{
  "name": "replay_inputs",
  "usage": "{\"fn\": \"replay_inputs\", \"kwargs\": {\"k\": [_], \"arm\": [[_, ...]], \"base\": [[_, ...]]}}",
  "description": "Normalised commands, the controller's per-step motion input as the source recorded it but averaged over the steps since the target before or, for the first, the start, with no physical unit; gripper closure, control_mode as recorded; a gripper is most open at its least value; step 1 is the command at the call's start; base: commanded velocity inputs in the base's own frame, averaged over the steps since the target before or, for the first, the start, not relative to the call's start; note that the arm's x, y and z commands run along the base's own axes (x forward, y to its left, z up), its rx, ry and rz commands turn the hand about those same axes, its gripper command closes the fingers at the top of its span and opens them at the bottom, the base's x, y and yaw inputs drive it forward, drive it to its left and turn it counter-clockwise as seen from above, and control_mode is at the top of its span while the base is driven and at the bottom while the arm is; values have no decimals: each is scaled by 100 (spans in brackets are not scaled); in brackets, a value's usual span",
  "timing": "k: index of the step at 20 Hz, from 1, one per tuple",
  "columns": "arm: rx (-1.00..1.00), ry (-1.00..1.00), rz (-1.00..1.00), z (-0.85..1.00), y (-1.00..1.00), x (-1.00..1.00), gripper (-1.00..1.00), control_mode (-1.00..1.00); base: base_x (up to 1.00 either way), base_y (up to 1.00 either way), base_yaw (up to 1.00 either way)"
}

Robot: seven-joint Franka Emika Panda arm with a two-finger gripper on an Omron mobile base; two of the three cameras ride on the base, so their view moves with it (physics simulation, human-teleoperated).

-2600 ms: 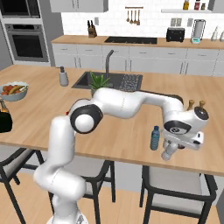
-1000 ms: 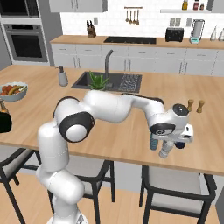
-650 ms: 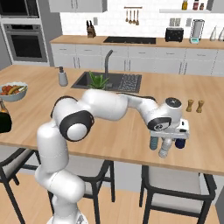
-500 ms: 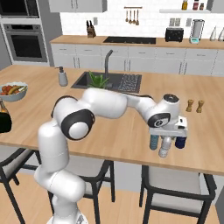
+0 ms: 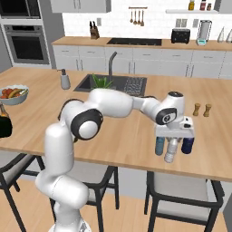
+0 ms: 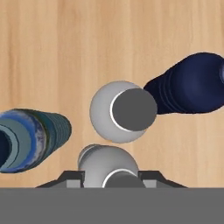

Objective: Move the plastic bottles in the middle to the plastics group, and the glass bottles in the middle to the glass group.

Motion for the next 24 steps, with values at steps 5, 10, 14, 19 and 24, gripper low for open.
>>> {"fn": "replay_inputs", "kwargs": {"k": [5,10,14,19,24], "arm": [[0,9,-1,-46,0,-17,-100,-100],[1,8,-2,-41,0,-27,-100,-100],[2,8,-3,-37,1,-29,-100,-100],[4,6,-2,-32,16,-30,-100,-100],[7,0,-2,-3,18,-10,-100,-100]], "base": [[0,0,0],[0,0,0],[0,0,0],[0,0,0],[0,0,0]]}}
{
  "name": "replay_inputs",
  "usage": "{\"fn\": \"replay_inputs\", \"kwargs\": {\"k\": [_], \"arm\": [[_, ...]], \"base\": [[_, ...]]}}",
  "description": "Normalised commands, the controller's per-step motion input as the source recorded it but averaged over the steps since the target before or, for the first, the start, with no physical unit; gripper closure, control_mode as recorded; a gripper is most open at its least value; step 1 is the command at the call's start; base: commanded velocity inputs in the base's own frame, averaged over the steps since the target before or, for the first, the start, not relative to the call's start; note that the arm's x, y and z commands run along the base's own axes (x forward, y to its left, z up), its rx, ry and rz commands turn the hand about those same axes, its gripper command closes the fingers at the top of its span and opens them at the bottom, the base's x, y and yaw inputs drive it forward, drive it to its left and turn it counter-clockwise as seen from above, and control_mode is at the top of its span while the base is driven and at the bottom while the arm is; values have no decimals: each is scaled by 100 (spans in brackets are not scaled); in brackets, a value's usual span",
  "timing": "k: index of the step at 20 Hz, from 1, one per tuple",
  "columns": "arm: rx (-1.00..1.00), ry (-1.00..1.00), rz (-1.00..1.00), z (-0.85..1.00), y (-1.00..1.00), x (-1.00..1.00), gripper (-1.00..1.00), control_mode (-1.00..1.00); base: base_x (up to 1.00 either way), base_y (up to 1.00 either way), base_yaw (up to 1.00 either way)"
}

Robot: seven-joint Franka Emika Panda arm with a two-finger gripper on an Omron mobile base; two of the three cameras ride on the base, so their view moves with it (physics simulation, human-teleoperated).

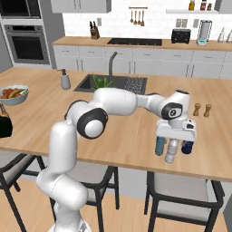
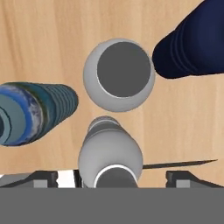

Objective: Move the plastic bottles in the middle to the plastics group, and the glass bottles in the middle to the glass group.

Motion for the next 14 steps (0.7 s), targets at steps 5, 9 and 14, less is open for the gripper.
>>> {"fn": "replay_inputs", "kwargs": {"k": [5,9,14], "arm": [[7,0,0,1,20,-5,-100,-100],[1,-1,0,12,6,-18,-100,-100],[0,-5,0,42,3,-2,-100,-100]], "base": [[0,0,0],[0,0,0],[0,0,0]]}}
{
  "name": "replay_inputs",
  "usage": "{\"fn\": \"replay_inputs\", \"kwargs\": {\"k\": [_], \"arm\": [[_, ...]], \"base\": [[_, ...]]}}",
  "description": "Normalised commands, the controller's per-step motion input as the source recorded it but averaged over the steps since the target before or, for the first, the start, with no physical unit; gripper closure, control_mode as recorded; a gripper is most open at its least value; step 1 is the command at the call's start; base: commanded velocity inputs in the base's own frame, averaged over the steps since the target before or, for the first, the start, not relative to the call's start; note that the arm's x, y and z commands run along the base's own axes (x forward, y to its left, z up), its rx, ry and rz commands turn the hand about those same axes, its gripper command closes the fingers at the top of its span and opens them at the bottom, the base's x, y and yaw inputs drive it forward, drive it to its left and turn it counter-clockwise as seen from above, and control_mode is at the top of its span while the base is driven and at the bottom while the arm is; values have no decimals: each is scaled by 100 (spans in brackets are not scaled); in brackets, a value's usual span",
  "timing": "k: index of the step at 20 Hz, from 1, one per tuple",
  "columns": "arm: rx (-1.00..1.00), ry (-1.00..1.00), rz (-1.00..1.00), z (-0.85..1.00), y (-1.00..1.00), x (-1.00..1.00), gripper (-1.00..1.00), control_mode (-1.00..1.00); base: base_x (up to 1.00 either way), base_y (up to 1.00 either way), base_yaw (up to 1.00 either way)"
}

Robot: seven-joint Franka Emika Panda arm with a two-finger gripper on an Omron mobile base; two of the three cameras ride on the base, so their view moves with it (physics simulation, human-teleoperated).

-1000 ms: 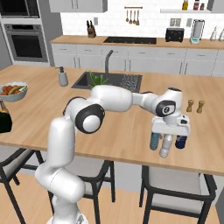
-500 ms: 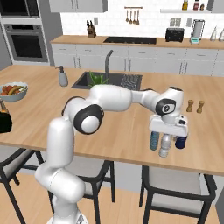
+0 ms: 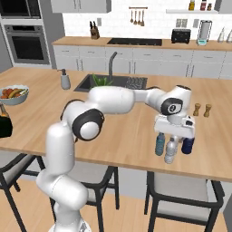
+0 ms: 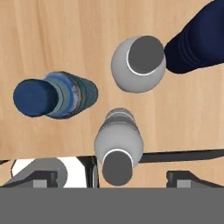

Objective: Move the plastic bottles in the middle to the plastics group, and the glass bottles in the middle to the glass group.

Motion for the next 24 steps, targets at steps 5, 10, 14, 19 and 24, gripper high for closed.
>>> {"fn": "replay_inputs", "kwargs": {"k": [5,10,14,19,24], "arm": [[-1,-13,0,55,35,-20,-100,-100],[-13,-31,-1,22,61,-69,-100,-100],[-23,-32,-2,0,89,-68,-100,-100],[-28,-9,0,7,100,-39,-100,-100],[-12,0,0,20,99,-25,-100,-100]], "base": [[0,0,0],[0,0,0],[0,0,0],[0,0,0],[0,0,0]]}}
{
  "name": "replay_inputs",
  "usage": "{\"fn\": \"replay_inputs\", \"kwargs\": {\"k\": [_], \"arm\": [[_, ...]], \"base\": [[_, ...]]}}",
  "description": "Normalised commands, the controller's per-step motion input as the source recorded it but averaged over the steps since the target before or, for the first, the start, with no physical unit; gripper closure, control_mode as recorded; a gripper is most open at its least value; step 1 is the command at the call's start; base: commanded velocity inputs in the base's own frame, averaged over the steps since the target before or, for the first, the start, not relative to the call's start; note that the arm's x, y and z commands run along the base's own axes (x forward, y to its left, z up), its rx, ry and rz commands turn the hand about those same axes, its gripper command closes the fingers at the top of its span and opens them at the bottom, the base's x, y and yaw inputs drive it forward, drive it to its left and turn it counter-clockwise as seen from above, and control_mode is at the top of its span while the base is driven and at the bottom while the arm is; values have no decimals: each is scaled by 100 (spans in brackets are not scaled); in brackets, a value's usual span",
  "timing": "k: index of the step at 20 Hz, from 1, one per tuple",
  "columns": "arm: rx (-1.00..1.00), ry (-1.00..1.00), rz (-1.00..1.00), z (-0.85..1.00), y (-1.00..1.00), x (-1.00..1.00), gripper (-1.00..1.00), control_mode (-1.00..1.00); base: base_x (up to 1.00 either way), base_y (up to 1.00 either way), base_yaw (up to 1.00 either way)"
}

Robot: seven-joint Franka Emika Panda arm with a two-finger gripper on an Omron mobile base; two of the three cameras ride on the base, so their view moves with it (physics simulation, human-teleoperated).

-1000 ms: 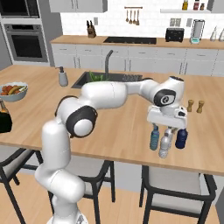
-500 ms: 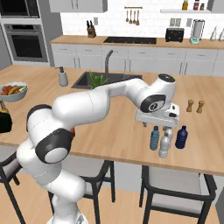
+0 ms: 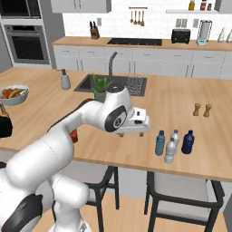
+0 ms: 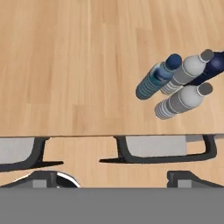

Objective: Move the plastic bottles in the middle to the plastics group, and the glass bottles in the middle to the glass group.

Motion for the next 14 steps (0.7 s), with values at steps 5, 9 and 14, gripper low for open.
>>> {"fn": "replay_inputs", "kwargs": {"k": [5,9,14], "arm": [[0,0,5,33,95,-8,-100,-100],[5,1,12,32,84,-10,-100,-100],[13,11,8,34,72,-5,-100,-100]], "base": [[0,0,0],[0,0,0],[0,0,0]]}}
